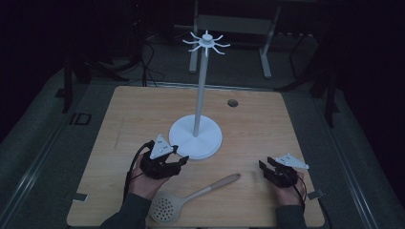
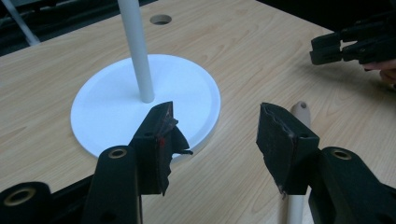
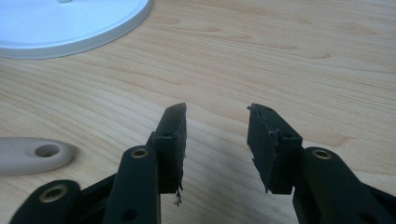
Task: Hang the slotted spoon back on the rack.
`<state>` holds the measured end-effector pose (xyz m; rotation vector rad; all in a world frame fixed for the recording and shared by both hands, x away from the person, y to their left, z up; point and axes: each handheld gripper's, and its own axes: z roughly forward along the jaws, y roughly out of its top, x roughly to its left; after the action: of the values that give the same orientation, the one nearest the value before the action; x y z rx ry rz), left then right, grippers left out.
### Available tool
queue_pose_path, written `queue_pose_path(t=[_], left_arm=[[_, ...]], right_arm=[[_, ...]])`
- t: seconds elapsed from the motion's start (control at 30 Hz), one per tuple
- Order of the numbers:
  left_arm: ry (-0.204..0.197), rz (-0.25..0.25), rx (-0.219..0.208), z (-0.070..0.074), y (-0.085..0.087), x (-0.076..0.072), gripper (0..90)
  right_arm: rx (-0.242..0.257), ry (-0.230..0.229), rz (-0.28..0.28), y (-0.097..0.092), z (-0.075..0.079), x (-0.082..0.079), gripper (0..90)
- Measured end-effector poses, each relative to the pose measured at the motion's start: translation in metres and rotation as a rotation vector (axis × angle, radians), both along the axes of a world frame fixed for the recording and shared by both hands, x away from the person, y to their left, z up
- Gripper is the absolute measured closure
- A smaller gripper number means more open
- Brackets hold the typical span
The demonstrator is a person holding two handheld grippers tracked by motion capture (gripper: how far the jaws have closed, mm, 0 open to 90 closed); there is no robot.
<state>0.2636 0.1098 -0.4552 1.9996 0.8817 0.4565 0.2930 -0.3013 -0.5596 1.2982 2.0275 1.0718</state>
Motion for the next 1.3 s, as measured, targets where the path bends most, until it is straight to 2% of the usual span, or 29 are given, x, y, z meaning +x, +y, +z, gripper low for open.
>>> queue_pose_path(t=[0.1,0.37,0.87,1.1,1.3], left_arm=[[0.007,-0.003,0.004,0.002,-0.002,0.001,46.7],[0.001,-0.052,0.077,0.006,-0.015,0.003,47.6],[0.065,-0.212,0.256,0.015,-0.058,0.013,53.1],[0.088,-0.254,0.316,0.017,-0.075,0.018,53.6],[0.121,-0.274,0.376,0.012,-0.087,0.021,54.4]], right_arm=[[0.001,0.003,-0.002,0.0,0.0,0.0,56.2],[0.012,0.007,0.018,-0.001,0.001,0.0,55.2],[0.021,0.004,0.005,-0.005,0.002,0.0,54.5],[0.016,0.002,-0.004,-0.007,0.002,0.001,53.8],[0.014,0.002,-0.01,-0.009,0.003,0.0,53.0]])
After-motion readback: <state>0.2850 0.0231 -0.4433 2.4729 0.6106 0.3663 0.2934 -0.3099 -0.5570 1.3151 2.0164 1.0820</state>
